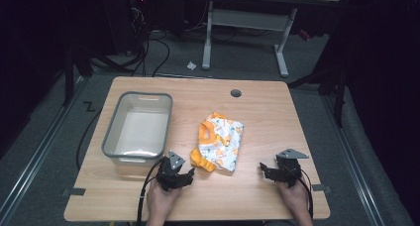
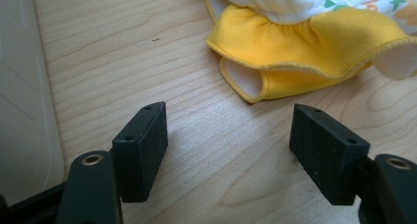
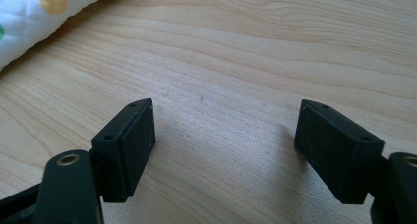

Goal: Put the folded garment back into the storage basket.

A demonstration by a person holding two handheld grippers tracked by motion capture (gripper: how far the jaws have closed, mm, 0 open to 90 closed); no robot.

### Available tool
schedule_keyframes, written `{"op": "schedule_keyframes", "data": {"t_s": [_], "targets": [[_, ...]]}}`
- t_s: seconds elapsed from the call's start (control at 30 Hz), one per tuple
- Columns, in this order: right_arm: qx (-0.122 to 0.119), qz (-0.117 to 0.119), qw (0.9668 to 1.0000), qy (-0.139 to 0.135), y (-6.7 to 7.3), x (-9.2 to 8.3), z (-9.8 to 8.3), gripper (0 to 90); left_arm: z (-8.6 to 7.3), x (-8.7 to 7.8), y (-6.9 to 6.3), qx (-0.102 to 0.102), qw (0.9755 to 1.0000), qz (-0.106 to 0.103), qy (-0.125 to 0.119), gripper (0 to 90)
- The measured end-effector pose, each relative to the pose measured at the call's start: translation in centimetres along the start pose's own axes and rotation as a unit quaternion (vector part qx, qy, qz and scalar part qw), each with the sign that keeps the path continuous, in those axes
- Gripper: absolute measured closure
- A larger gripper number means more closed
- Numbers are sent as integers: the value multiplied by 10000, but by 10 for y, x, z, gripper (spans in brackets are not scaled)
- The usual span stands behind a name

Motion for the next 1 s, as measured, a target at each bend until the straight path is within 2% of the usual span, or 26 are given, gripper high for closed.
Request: {"op": "schedule_keyframes", "data": {"t_s": [1.0], "targets": [[11, -10, 10000, 3, 0, 0, 0, 237, 0, 0, -1, -15, 10000, 73, 17, 304]]}}
Point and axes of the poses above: each handheld gripper's, and its own axes: x roughly forward along the jaws, z roughly out of its top, y roughly to its left, the point moved 9 cm from there along x, roughly forward along the jaws, and after that the axes turned 4 degrees about -y, right-handed, at the moved point
